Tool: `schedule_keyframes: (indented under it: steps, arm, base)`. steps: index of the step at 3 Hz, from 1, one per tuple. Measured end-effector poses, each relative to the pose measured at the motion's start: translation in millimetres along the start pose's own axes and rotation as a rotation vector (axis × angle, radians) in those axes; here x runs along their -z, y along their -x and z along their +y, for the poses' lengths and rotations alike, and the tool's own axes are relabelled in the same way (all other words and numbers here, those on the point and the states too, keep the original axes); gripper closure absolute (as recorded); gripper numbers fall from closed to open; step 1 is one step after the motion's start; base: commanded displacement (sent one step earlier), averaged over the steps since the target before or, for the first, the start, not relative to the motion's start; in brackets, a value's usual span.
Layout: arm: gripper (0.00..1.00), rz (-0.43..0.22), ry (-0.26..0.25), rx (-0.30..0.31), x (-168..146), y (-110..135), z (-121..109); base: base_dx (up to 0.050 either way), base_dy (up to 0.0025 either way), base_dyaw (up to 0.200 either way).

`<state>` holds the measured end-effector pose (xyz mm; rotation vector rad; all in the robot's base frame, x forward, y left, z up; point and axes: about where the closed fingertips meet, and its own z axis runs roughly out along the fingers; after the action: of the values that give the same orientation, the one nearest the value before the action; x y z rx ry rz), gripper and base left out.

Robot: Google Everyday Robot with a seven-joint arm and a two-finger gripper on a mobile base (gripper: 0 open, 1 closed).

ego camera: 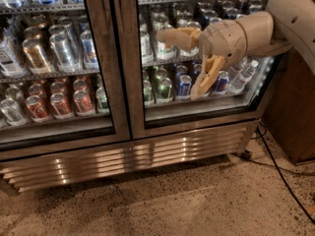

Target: Open left fridge door

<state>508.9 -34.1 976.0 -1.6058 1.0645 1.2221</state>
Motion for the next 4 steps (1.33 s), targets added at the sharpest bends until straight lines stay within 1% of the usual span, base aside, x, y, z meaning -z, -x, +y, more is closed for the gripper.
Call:
schedule_keyframes:
  steps: [1, 2, 3, 4]
  arm:
    - [0.00, 0.022, -0.009, 0.041, -4.2, 31.5, 4.6]
    - [0.00, 0.023, -0.010, 0.043, -4.7, 32.6, 4.5]
    - [0.00, -0.072, 0.028, 0.066, -8.4, 34.6, 1.8]
    - [0.00, -0.072, 0.028, 0.066, -8.3, 34.6, 1.8]
  base:
    - [0.000, 0.00000, 0.000]
    - [0.000, 0.00000, 0.000]
    - [0.000, 0.00000, 0.000]
    - [0.000, 0.00000, 0.000]
